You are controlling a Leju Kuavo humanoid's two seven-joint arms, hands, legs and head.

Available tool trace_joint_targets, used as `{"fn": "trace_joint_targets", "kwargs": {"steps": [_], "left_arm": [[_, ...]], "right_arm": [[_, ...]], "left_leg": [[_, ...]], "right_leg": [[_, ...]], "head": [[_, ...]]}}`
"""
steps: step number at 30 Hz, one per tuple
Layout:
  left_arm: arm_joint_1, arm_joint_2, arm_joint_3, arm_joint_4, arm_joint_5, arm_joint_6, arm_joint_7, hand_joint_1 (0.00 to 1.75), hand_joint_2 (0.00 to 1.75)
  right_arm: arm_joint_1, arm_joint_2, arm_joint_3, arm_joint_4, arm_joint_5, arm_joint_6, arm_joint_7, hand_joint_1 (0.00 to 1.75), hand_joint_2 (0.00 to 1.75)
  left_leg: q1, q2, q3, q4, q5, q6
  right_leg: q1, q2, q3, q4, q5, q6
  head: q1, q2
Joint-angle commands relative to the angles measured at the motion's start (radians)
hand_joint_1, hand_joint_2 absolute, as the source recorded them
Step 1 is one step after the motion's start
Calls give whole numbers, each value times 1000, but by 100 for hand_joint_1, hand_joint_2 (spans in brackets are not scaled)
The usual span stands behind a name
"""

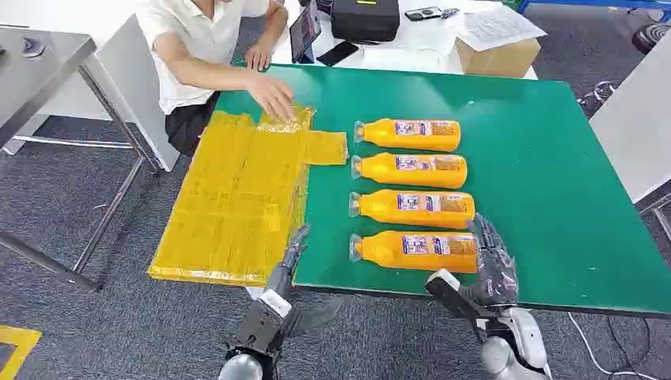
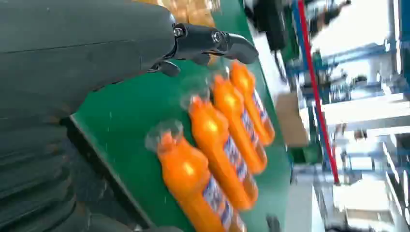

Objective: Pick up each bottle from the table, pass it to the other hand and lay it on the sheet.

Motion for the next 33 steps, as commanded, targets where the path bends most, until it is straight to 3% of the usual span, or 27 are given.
{"fn": "trace_joint_targets", "kwargs": {"steps": [1,8,13,22,26,29,33], "left_arm": [[-27,28,-39,-5,-9,-1,19,0,175],[-54,14,-29,-14,-4,-19,15,0,175],[-60,8,-16,-24,3,-13,5,0,175],[-57,6,-11,-26,5,-6,1,0,175],[-50,5,-4,-35,11,0,1,0,175],[-43,6,4,-47,13,-5,3,0,175],[-31,5,11,-63,3,3,6,0,175]], "right_arm": [[-43,-17,96,54,13,54,27,0,175],[-180,-63,172,176,90,143,90,0,175],[-308,-69,240,320,193,174,212,0,175],[-319,-67,258,327,217,167,240,0,175],[-342,-68,285,335,235,218,268,0,175],[-317,-96,326,290,217,286,271,0,175],[-243,-114,372,207,235,287,269,0,175]], "left_leg": [[1,1,3,0,-1,-2],[1,4,3,0,-1,-2],[1,4,4,0,-1,-1],[1,2,5,0,-1,-1],[0,2,3,0,0,-1],[1,1,2,0,0,-1],[1,0,5,-1,0,-2]], "right_leg": [[1,2,3,-1,-1,-2],[1,4,3,0,0,-2],[1,5,4,-1,0,-2],[1,2,4,-1,-1,-2],[0,3,3,0,0,-1],[1,1,2,0,0,-1],[1,0,6,-2,-1,-2]], "head": [[0,0],[0,0],[0,0],[0,0],[0,0],[0,0],[0,0]]}}
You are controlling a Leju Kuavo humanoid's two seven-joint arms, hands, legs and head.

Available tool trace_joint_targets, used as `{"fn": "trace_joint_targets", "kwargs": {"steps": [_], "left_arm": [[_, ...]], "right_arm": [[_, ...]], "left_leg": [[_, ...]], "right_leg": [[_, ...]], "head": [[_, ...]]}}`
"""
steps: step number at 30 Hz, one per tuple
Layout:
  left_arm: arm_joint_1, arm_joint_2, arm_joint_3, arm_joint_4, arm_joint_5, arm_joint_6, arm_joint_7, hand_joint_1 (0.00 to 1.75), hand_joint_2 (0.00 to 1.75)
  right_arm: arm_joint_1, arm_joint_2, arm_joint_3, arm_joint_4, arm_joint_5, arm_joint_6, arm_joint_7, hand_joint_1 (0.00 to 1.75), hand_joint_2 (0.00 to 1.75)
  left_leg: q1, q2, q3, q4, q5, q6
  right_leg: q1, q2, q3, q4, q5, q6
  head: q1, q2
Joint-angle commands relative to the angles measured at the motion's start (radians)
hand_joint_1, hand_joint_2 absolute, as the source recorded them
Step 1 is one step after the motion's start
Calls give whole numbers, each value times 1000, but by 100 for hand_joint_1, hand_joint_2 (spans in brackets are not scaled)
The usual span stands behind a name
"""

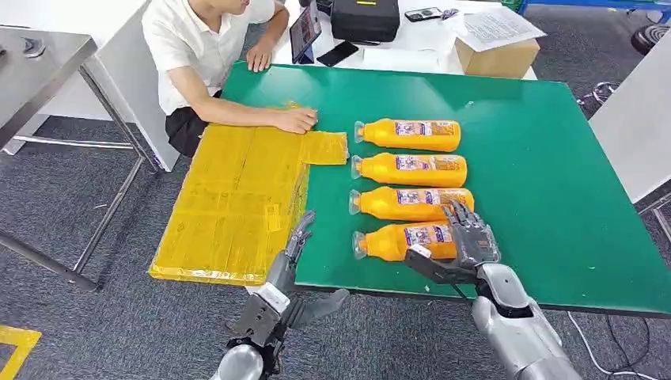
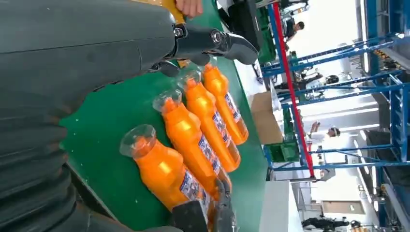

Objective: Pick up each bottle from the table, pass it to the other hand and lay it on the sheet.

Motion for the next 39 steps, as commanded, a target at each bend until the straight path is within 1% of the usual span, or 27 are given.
{"fn": "trace_joint_targets", "kwargs": {"steps": [1,2,4,5,6,7,8,9,11,13,16,17,18,22,23,24,25,26,29,35,39], "left_arm": [[0,9,23,-11,-6,8,8,0,175],[3,9,23,-14,-7,8,9,0,175],[3,9,23,-14,-7,8,9,0,175],[3,9,23,-14,-7,8,9,0,175],[3,9,23,-14,-7,8,9,0,175],[3,9,23,-14,-7,8,9,0,175],[3,9,23,-14,-7,8,9,0,175],[3,9,23,-14,-7,8,9,0,175],[7,7,26,-19,-13,11,7,0,175],[12,6,29,-28,-19,16,5,0,175],[17,7,35,-35,-24,18,6,0,175],[17,8,37,-37,-26,19,5,0,175],[18,9,38,-37,-27,19,5,0,175],[16,15,44,-36,-30,19,7,0,175],[16,15,47,-37,-32,21,7,0,175],[15,17,50,-38,-33,22,7,0,175],[16,16,52,-39,-33,24,7,0,175],[17,18,54,-41,-34,25,7,0,175],[25,22,61,-51,-35,27,7,0,175],[26,22,61,-51,-35,27,7,0,175],[26,22,61,-51,-35,27,7,0,175]], "right_arm": [[58,-39,136,-49,15,25,3,0,175],[70,-39,141,-64,18,19,10,0,175],[70,-39,141,-64,18,19,10,0,175],[69,-39,141,-65,18,19,10,0,175],[67,-40,140,-66,18,20,10,0,175],[67,-40,140,-66,18,20,10,0,175],[65,-41,140,-66,18,20,10,0,175],[65,-41,140,-66,18,20,10,0,175],[101,-36,147,-108,27,-6,-6,0,175],[145,-30,158,-156,37,-29,-12,0,175],[196,-18,163,-197,28,-40,-13,0,175],[210,-17,161,-201,20,-45,-15,145,175],[217,-16,156,-203,12,-48,-16,175,175],[239,-9,133,-188,-20,-37,-27,175,175],[247,-3,118,-178,-36,-34,-28,175,175],[254,-1,109,-170,-46,-34,-32,175,175],[258,-1,106,-165,-47,-33,-30,175,175],[266,1,92,-153,-55,-32,-26,175,175],[293,-1,60,-132,-68,-47,-21,175,175],[294,0,59,-132,-68,-49,-22,175,175],[294,0,59,-132,-68,-49,-22,175,175]], "left_leg": [[2,-1,6,-1,-2,-3],[1,-1,4,-1,-1,-2],[2,-1,6,-1,-2,-2],[1,-1,4,-1,-1,-2],[2,0,7,-1,-2,-3],[1,0,5,-1,-1,-2],[2,0,7,-1,-2,-3],[1,0,6,-1,-1,-2],[1,0,7,-2,-1,-3],[2,-1,6,-1,-1,-2],[2,-1,6,-1,-1,-2],[2,-1,8,-2,-2,-3],[2,-1,7,-1,-2,-2],[1,0,5,-1,-1,-2],[2,0,8,-2,-2,-3],[2,-1,6,-1,-1,-2],[2,-2,9,-2,-2,-3],[2,-1,7,-1,-1,-2],[2,-3,9,-2,-1,-2],[2,-3,13,-2,-1,-2],[2,-3,14,-1,-2,-2]], "right_leg": [[2,0,7,-2,-2,-3],[1,0,4,-1,-1,-2],[2,0,6,-2,-2,-3],[1,-1,5,-1,-1,-2],[2,0,7,-2,-2,-3],[1,0,4,-1,-1,-2],[2,1,7,-1,-2,-3],[1,0,6,-1,-1,-2],[1,0,7,-2,-1,-3],[2,-1,5,-2,-1,-2],[2,-1,6,-2,-1,-2],[2,0,8,-2,-2,-3],[2,-1,7,-2,-2,-2],[1,0,5,-1,-1,-2],[2,0,7,-2,-2,-3],[2,-1,6,-2,-1,-2],[2,-1,9,-3,-2,-3],[2,-2,7,-3,-1,-3],[2,-3,9,-3,-2,-2],[2,-3,12,-3,-2,-3],[2,-2,8,-3,-2,-2]], "head": [[0,0],[0,0],[0,0],[0,0],[0,0],[0,0],[0,0],[0,0],[0,0],[0,0],[0,0],[0,0],[0,0],[0,0],[0,0],[0,0],[0,0],[0,0],[0,0],[0,0],[0,0]]}}
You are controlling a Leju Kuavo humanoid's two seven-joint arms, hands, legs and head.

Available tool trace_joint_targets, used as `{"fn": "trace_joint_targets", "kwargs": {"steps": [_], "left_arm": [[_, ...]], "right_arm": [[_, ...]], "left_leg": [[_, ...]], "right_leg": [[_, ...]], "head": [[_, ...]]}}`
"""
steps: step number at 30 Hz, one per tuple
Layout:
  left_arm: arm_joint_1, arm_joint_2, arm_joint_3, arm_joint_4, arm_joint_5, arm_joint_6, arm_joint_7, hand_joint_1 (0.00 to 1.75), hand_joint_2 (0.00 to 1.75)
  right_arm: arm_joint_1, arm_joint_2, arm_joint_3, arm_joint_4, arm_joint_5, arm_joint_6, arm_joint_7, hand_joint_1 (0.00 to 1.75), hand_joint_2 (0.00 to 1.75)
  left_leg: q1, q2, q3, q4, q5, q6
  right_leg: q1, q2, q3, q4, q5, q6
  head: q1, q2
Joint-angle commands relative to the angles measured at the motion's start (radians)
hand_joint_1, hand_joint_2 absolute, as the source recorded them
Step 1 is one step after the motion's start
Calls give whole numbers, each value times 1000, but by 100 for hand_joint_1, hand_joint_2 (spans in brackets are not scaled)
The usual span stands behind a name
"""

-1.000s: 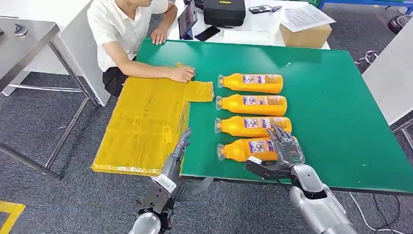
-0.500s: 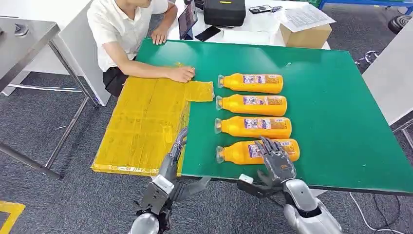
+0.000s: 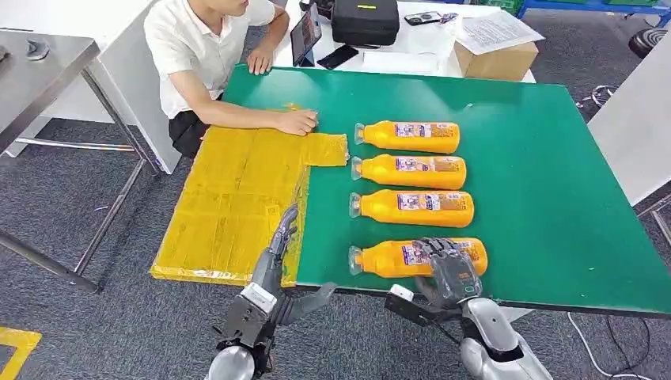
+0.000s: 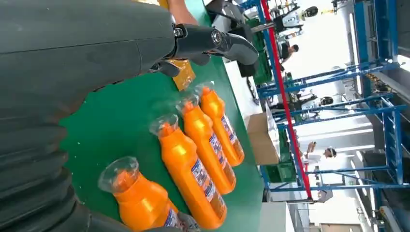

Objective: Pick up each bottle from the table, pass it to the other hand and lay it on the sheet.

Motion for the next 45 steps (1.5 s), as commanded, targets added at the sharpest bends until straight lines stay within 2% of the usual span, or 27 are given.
{"fn": "trace_joint_targets", "kwargs": {"steps": [1,7,9,10,11,12,13,14,19,20,25,32,40,44,45], "left_arm": [[-9,22,12,10,3,1,5,0,175],[0,21,20,5,1,1,7,0,175],[1,21,21,2,-1,3,5,0,175],[1,20,22,2,-1,3,5,0,175],[0,18,24,3,0,5,3,0,175],[0,18,24,4,1,5,3,0,175],[-1,18,22,6,1,4,3,0,175],[0,18,21,5,2,4,1,0,175],[0,18,20,5,2,4,1,0,175],[1,18,21,3,2,5,1,0,175],[3,16,19,-2,8,13,-5,0,175],[7,17,17,-9,9,24,-4,0,175],[8,19,20,-10,15,30,-1,0,175],[9,20,21,-11,16,29,-1,0,175],[9,19,22,-12,18,29,1,0,175]], "right_arm": [[66,17,-15,80,-9,13,4,175,175],[85,4,-74,103,24,-27,46,175,175],[76,0,-88,120,80,-51,66,171,175],[70,3,-99,128,93,-56,67,143,175],[61,6,-104,139,118,-68,73,89,175],[54,12,-112,146,123,-70,72,45,175],[45,16,-113,159,136,-74,75,54,175],[37,23,-117,169,152,-89,74,23,175],[35,26,-116,169,152,-89,74,23,175],[36,26,-116,167,155,-93,75,0,175],[13,42,-112,180,214,-138,82,0,175],[-19,46,-102,200,266,-141,103,0,175],[-46,47,-150,274,200,-33,134,0,175],[-49,48,-152,284,196,-21,138,0,175],[-54,49,-159,298,198,28,181,0,175]], "left_leg": [[1,-3,4,-1,-1,-1],[1,-4,6,-2,-2,-1],[1,-5,6,-2,-2,-1],[1,-4,6,-2,-2,0],[1,-5,7,-2,-2,-1],[1,-4,6,-2,-2,-1],[1,-3,5,-1,-2,0],[1,-3,6,-2,-2,-1],[0,-2,5,-2,-1,0],[1,-1,7,-2,-2,-1],[1,-2,6,-1,-1,0],[1,0,5,-1,-1,0],[1,-1,6,-2,-1,0],[1,-2,10,0,-2,0],[0,-2,10,-1,-2,1]], "right_leg": [[1,-2,0,-1,-2,-1],[2,-3,3,-3,-3,0],[1,-4,4,-3,-3,0],[1,-3,3,-3,-3,1],[1,-4,4,-3,-3,0],[1,-3,3,-3,-3,1],[1,-2,4,-3,-3,1],[1,-2,5,-3,-3,0],[0,-2,12,-2,-2,1],[1,0,14,-3,-2,0],[1,-2,12,-2,-1,1],[1,0,12,-2,-1,1],[1,-1,13,-3,0,0],[1,-2,11,-2,-1,0],[0,-2,7,-2,-2,1]], "head": [[0,0],[0,0],[0,0],[0,0],[0,0],[0,0],[0,0],[0,0],[0,0],[0,0],[0,0],[0,0],[0,0],[0,0],[0,0]]}}
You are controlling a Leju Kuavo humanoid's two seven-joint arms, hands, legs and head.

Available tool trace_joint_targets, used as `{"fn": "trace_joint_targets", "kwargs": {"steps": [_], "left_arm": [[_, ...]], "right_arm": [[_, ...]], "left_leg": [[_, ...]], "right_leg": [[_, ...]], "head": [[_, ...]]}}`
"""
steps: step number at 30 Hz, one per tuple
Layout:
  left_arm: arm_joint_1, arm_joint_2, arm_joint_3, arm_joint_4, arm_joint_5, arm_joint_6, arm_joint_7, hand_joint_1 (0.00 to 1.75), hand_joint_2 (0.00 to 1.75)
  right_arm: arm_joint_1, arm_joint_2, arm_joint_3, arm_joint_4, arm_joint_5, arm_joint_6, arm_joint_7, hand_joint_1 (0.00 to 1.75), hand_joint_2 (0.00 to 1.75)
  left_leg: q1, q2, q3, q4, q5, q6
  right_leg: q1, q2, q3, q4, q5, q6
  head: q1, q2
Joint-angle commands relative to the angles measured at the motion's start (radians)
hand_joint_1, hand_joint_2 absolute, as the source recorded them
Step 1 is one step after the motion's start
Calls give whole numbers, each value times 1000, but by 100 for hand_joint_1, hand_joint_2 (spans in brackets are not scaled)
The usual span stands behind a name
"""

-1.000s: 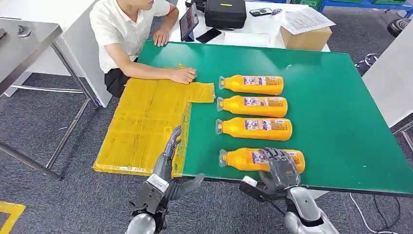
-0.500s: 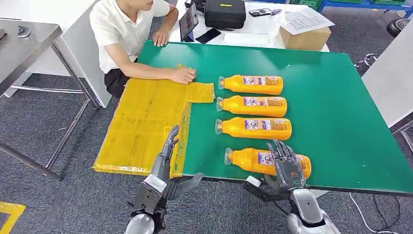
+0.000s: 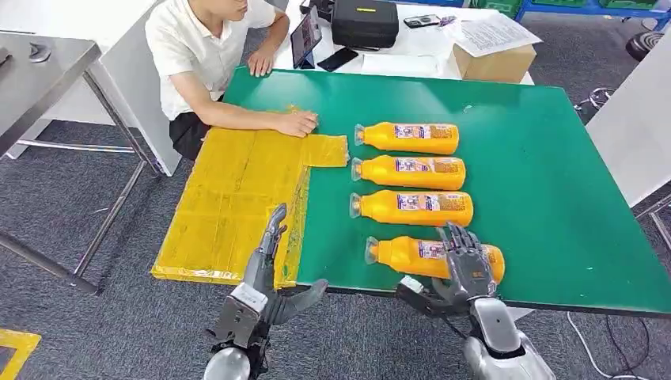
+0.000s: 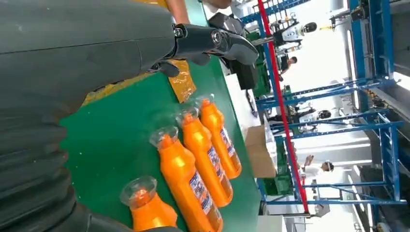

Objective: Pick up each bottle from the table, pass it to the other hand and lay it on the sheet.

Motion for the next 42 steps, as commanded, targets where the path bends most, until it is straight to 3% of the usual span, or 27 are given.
{"fn": "trace_joint_targets", "kwargs": {"steps": [1,2,3,8,12,16,20,23,24,26,27,29,31,34,35,37,42], "left_arm": [[-11,20,3,10,10,1,9,0,175],[-12,21,2,11,11,0,10,0,175],[-14,21,4,13,12,0,12,0,175],[-33,23,3,28,16,-4,13,0,175],[-28,26,3,20,18,-6,14,0,175],[-40,37,-5,35,42,-30,5,0,175],[-52,43,-9,44,60,-41,-16,0,175],[-52,43,-9,43,61,-42,-16,0,175],[-51,40,-6,43,66,-42,-16,0,175],[-49,19,10,65,111,-44,9,0,175],[-49,11,13,75,130,-47,20,0,175],[-51,5,6,93,156,-52,30,0,175],[-53,-2,6,124,243,-77,95,0,175],[-74,0,-26,216,314,-81,134,0,175],[-83,5,-54,241,331,-99,126,0,175],[-87,2,-81,251,328,-95,115,0,175],[-89,9,-92,240,326,-89,116,0,175]], "right_arm": [[-18,19,-48,190,-31,162,76,7,175],[-18,10,-51,202,-38,187,80,138,175],[-18,8,-64,232,-49,210,91,175,175],[-3,-10,-128,327,-109,239,83,175,175],[34,-24,-135,289,-124,238,58,175,175],[85,-36,-156,226,-315,359,-104,175,175],[139,-43,-150,120,-537,408,-292,175,175],[144,-37,-139,89,-542,412,-277,175,175],[151,-32,-143,69,-578,420,-317,175,175],[163,9,-136,-22,-667,430,-394,175,175],[160,26,-122,-62,-670,410,-408,175,175],[146,51,-95,-109,-675,401,-393,175,175],[137,73,-81,-152,-736,409,-440,175,175],[105,106,-52,-227,-779,406,-470,175,175],[81,105,-31,-236,-786,402,-462,175,175],[61,104,-24,-233,-795,392,-454,175,175],[64,98,-27,-219,-803,381,-463,175,175]], "left_leg": [[1,-2,1,-1,0,-2],[2,-2,0,-1,0,-2],[1,-2,1,-1,0,-1],[2,-6,8,-2,0,-1],[3,-9,10,-2,1,0],[4,-11,13,-4,1,1],[7,-9,20,-2,-3,4],[13,-4,23,0,-7,2],[14,1,28,0,-10,2],[14,0,21,-3,-8,-1],[14,8,29,-1,-13,1],[13,10,25,-4,-11,0],[12,16,26,-4,-14,-1],[14,25,39,-2,-22,-1],[13,24,32,-3,-19,-2],[16,23,41,-2,-24,-1],[15,20,31,-2,-21,-3]], "right_leg": [[1,-2,2,-2,-1,-2],[2,-1,1,-2,-1,-3],[1,-1,2,-2,-1,-3],[2,-5,9,-5,-3,-2],[3,-8,14,-9,-3,-2],[3,-11,19,-14,-2,-2],[6,-9,28,-18,-3,-2],[10,-5,34,-23,-7,-2],[10,-3,39,-24,-13,-3],[12,-3,31,-27,-9,-4],[12,1,37,-25,-11,-3],[11,4,32,-25,-8,-5],[12,9,31,-24,-7,-5],[14,17,44,-24,-10,-3],[13,15,36,-23,-8,-2],[15,17,46,-22,-9,-2],[14,15,45,-19,-6,-2]], "head": [[0,0],[0,0],[0,0],[0,0],[0,0],[1,0],[1,0],[2,0],[2,0],[2,0],[2,0],[3,0],[2,0],[1,0],[1,0],[2,0],[1,0]]}}
